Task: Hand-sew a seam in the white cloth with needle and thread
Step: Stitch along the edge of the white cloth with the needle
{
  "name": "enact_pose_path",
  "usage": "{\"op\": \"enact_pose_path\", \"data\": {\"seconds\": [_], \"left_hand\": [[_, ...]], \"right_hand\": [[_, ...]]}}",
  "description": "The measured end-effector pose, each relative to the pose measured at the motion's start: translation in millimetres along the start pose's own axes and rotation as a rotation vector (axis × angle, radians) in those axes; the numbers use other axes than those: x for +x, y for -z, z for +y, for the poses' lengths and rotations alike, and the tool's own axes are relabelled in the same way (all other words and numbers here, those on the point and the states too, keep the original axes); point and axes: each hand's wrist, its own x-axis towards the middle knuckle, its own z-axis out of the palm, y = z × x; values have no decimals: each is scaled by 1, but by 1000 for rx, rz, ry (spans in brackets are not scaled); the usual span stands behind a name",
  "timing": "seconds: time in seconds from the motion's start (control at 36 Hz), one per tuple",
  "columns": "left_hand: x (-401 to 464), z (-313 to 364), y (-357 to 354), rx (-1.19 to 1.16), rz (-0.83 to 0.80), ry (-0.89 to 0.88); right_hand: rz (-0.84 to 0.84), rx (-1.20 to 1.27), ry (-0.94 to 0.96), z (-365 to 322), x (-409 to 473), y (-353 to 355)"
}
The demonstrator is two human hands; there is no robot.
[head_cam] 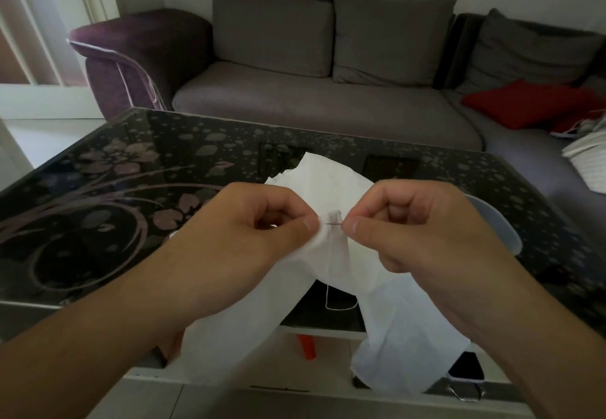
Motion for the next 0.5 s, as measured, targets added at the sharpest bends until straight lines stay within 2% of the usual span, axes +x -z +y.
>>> {"op": "enact_pose_path", "data": {"seconds": [0.5], "left_hand": [[-1,2,1,-27,-45,-30]], "right_hand": [[61,15,-9,8,2,-6]]}}
